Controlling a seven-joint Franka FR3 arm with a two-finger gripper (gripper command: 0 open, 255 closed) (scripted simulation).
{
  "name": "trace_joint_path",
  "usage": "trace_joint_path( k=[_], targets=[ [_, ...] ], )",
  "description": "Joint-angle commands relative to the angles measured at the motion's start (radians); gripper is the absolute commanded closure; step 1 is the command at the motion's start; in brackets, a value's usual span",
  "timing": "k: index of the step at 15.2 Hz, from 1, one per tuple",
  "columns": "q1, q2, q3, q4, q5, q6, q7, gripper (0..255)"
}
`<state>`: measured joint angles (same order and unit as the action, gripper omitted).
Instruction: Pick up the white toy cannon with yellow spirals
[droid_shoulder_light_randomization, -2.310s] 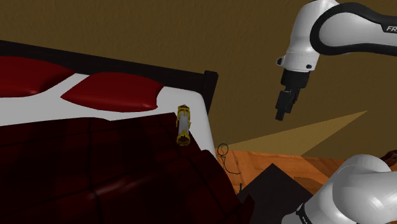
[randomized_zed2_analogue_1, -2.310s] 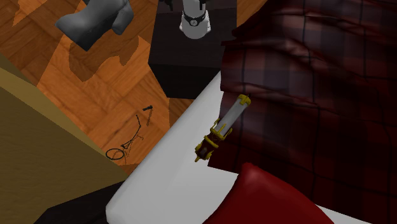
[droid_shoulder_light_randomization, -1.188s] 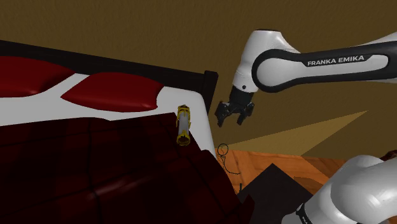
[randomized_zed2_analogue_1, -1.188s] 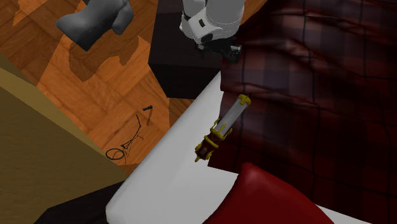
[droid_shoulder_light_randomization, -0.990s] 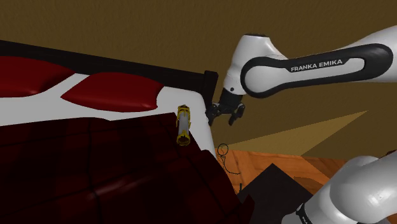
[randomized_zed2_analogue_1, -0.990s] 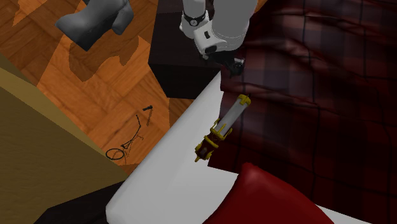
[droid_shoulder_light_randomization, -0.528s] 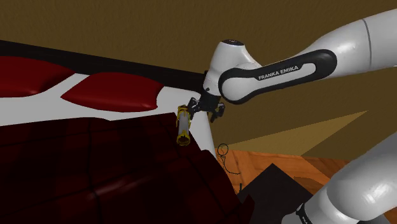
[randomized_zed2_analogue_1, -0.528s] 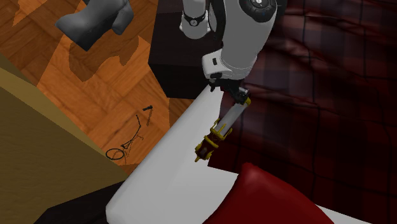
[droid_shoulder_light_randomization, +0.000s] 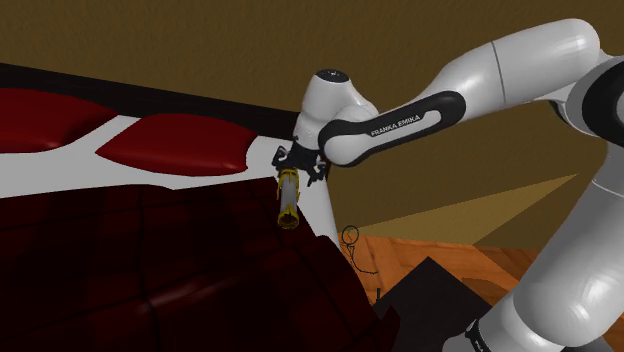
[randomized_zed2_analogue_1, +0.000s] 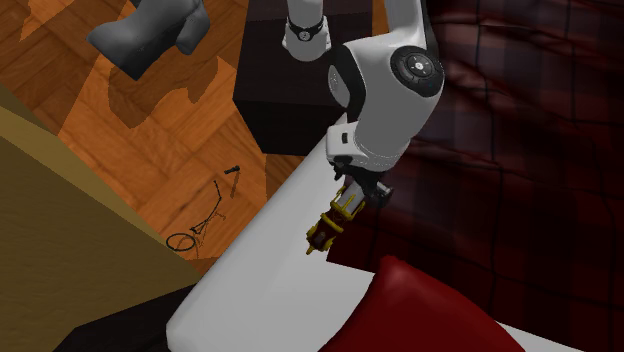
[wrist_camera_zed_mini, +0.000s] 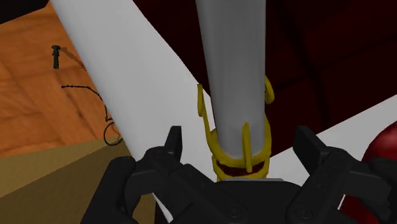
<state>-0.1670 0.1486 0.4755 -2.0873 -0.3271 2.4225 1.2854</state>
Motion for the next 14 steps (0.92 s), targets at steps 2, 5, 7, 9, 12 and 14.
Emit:
trace_joint_path(
  k=[2, 5, 7, 9, 12, 14],
  targets=[
    [0.007, 0.032, -0.010, -0.001, -0.037, 0.030, 0.036, 0],
    [0.013, 0.058, -0.019, -0.013, -0.066, 0.061, 0.060, 0],
    [0.017, 0.071, -0.024, -0.018, -0.082, 0.077, 0.073, 0],
    [0.016, 0.071, -0.024, -0.018, -0.082, 0.077, 0.072, 255],
    [0.016, 0.072, -0.025, -0.018, -0.082, 0.078, 0.072, 255],
    [0.016, 0.072, -0.025, -0.018, -0.082, 0.078, 0.072, 255]
  ],
)
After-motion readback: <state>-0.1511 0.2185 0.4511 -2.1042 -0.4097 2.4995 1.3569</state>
